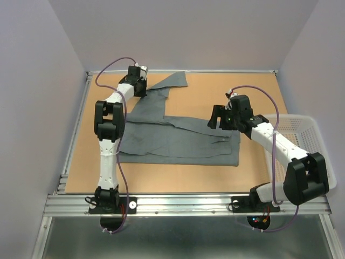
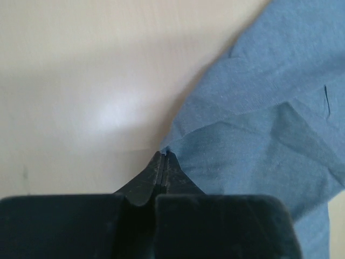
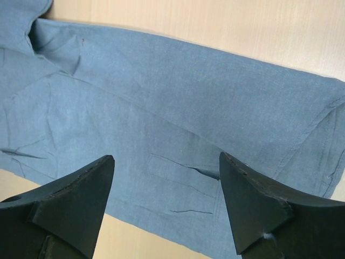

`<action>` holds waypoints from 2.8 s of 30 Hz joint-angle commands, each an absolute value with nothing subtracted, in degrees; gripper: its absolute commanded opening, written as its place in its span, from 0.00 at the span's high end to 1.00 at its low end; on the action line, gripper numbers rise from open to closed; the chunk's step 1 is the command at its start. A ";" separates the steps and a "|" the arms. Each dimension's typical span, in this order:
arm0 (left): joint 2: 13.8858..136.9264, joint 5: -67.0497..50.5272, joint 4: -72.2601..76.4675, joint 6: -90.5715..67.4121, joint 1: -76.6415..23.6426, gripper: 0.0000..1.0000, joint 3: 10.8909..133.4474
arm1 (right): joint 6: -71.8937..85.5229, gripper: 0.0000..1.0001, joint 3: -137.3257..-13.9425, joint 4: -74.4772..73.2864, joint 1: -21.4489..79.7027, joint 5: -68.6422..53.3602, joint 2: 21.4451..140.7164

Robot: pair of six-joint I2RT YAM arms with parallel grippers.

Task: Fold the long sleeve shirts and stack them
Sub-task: Fold the shirt

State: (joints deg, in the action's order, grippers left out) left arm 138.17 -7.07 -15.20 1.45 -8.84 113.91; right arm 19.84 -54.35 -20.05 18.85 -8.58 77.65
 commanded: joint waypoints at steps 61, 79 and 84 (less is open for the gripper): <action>78.31 -5.54 -12.39 -17.67 -17.32 0.24 55.72 | 19.43 0.64 -95.18 -2.46 31.20 3.60 136.49; 77.34 -6.42 -9.67 -18.54 -12.04 0.24 51.59 | 13.45 0.99 -94.75 -6.15 33.13 12.30 126.57; 77.78 -5.19 -8.62 -19.60 -10.99 0.24 51.24 | 14.67 0.99 -94.40 -8.17 33.14 11.08 120.16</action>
State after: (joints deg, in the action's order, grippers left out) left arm 79.31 -5.91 -11.33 -18.59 -11.84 52.07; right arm 14.90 -95.50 -6.13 32.71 10.44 127.42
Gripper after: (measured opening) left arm 0.760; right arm 0.012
